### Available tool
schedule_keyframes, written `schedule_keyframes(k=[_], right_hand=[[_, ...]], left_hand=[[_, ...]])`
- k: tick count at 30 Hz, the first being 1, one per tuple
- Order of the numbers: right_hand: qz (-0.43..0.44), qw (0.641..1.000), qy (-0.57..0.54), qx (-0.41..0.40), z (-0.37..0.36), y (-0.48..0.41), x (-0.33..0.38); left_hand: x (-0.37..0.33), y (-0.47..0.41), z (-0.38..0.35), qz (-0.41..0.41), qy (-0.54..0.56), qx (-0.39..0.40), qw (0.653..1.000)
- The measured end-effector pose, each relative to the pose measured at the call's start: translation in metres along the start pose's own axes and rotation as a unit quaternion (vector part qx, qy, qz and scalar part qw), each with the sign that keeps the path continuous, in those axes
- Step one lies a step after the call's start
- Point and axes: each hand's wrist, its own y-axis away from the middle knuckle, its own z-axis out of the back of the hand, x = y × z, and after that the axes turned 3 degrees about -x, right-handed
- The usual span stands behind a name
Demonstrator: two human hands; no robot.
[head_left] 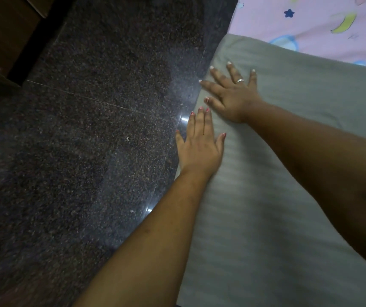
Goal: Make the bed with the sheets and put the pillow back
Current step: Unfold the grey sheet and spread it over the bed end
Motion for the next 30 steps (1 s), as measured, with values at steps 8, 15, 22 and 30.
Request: schedule_keyframes(k=[8, 15, 22, 30], right_hand=[[-0.068, 0.995, -0.005, 0.079, 0.012, -0.058, -0.021], [-0.140, 0.954, -0.240, 0.111, 0.036, -0.097, -0.039], [-0.173, 0.933, -0.277, -0.149, 0.019, -0.059, -0.016], [0.040, 0.997, -0.004, -0.071, -0.009, 0.023, -0.074]], left_hand=[[-0.020, -0.060, -0.002, -0.002, -0.005, 0.019, 1.000], [-0.027, -0.088, -0.010, 0.004, 0.000, 0.005, 1.000], [-0.024, -0.082, -0.018, -0.009, -0.013, -0.039, 0.999], [-0.026, -0.078, -0.019, -0.060, -0.051, -0.118, 0.990]])
